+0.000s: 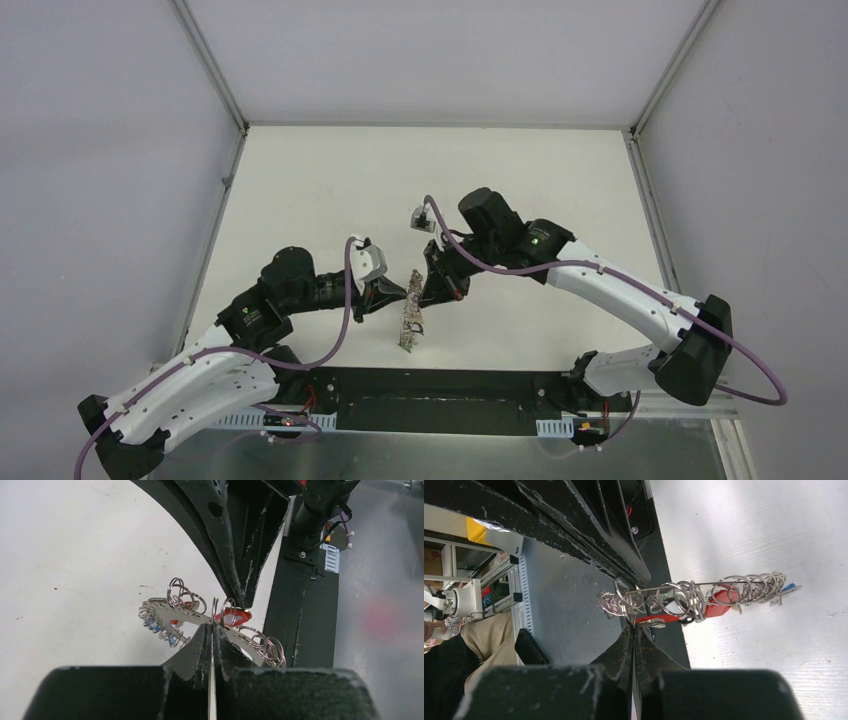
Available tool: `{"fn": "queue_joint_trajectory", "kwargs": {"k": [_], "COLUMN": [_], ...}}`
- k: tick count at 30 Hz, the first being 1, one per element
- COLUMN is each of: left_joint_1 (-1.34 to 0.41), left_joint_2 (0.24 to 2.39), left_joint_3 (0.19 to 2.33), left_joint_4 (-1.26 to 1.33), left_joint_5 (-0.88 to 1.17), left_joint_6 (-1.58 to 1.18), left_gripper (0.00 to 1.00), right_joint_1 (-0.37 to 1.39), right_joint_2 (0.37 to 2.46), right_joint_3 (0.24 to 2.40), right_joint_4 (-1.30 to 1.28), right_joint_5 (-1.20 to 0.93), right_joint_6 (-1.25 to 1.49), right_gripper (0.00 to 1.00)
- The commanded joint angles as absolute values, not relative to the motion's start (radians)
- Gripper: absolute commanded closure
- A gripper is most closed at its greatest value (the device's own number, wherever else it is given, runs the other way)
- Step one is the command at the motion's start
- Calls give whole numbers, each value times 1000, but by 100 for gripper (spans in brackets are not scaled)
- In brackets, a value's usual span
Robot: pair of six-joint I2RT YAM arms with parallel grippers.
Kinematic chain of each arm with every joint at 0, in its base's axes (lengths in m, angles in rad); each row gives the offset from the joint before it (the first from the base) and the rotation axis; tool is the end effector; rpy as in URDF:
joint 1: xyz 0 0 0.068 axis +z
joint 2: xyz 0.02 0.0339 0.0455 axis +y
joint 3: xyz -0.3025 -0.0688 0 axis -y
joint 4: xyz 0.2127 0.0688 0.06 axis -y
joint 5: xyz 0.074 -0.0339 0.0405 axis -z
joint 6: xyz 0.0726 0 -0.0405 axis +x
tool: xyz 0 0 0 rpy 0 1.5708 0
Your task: Put the keys on the keyring
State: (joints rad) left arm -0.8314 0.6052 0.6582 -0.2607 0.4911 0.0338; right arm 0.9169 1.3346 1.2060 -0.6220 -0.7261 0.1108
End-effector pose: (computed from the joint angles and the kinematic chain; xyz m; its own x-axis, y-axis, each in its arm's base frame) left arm 0.0525 -0.1084 0.3283 -0.1063 0.1608 -0.9812 0.9666 0.2479 -0.0641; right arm 0.1209 0.2370 0.3523 -0.5106 -0.5304 -0.6767 -0.8375 0.1289 0.5310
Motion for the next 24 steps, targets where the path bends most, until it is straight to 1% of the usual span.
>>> {"fn": "queue_joint_trajectory", "kwargs": {"k": [1, 11, 15, 18, 24], "left_joint_1": [-833, -833, -833, -833, -833], "left_joint_2": [596, 590, 584, 577, 560], "left_joint_3": [686, 666, 661, 663, 667], "left_joint_4": [-161, -161, -161, -158, -153], "left_joint_5": [463, 436, 436, 441, 457], "left_joint_6": [5, 2, 2, 2, 3], "left_gripper": [100, 100, 100, 100, 100], "right_joint_1": [943, 1008, 1008, 995, 931], "right_joint_2": [1300, 1275, 1251, 1229, 1228], "right_joint_3": [1243, 1278, 1260, 1221, 1165], "right_joint_4": [-575, -600, -610, -585, -533], "right_joint_5": [-715, -706, -610, -544, -566], "right_joint_6": [129, 103, 105, 135, 184], "right_gripper": [100, 100, 100, 100, 100]}}
